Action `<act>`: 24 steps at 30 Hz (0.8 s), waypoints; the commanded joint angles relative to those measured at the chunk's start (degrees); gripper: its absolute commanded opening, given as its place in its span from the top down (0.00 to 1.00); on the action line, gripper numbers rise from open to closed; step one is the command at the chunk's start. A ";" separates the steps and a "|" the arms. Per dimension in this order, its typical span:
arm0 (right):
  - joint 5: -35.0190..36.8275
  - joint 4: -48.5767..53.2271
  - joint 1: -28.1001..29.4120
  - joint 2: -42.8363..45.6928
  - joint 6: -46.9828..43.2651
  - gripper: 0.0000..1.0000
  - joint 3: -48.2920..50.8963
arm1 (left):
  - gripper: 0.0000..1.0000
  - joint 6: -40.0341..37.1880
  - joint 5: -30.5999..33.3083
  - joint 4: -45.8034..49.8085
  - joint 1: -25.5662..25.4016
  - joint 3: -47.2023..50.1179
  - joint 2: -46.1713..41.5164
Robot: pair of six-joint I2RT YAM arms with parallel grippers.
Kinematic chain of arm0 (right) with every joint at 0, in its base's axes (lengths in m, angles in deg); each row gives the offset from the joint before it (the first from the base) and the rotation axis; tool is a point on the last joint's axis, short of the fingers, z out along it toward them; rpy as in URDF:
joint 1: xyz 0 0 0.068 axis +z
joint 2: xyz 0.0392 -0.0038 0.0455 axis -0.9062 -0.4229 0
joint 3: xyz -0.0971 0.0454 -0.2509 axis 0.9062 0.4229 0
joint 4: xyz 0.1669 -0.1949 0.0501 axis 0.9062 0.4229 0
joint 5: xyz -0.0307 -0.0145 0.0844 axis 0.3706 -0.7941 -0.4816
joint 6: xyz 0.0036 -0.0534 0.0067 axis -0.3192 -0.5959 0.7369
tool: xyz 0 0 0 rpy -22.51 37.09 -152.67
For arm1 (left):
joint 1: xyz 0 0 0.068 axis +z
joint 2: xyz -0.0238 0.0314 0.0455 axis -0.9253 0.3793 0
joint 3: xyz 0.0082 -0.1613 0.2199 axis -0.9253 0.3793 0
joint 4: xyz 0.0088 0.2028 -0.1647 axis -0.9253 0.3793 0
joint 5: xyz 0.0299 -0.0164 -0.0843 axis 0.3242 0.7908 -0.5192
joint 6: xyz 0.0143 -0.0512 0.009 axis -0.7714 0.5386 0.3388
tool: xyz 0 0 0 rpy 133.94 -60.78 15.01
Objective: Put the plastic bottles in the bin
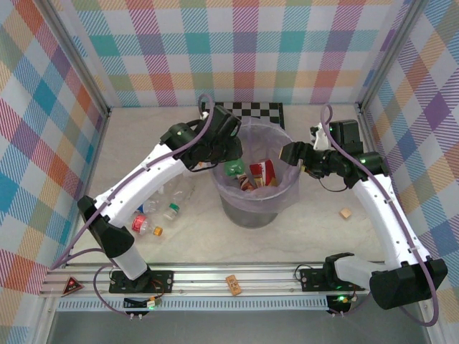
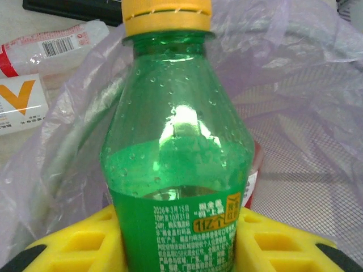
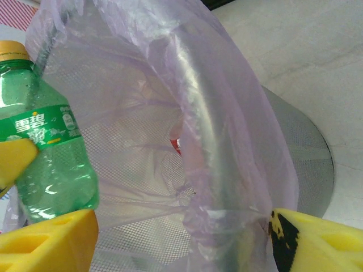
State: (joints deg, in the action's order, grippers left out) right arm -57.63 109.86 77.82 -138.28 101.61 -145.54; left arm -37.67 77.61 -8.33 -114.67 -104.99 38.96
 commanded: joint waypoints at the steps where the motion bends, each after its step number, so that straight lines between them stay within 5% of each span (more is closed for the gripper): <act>1: 0.19 0.85 0.42 -0.35 -1.68 0.21 -1.94 | 0.65 3.33 -0.40 3.15 -0.85 4.33 -0.43; 6: 0.36 1.66 0.43 -1.21 -2.70 0.21 -3.61 | 0.28 1.69 -0.18 -0.27 -0.94 6.39 -2.87; 10: 2.02 4.29 0.36 -1.66 -4.96 0.20 -8.16 | 0.16 -0.45 -2.01 -2.28 -0.94 5.88 -3.60; 17: 4.74 9.51 0.42 -3.28 -8.87 0.20 -17.66 | 0.09 -5.46 -6.52 -8.05 -0.94 5.61 -6.65; 24: 5.40 12.82 5.46 -6.55 -11.91 0.25 -24.06 | 0.13 -12.16 -3.39 -10.69 -0.42 3.38 -11.94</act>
State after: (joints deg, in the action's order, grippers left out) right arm -52.74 119.52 80.69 -143.22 92.71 -167.03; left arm -45.43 72.39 -17.03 -115.30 -99.35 30.50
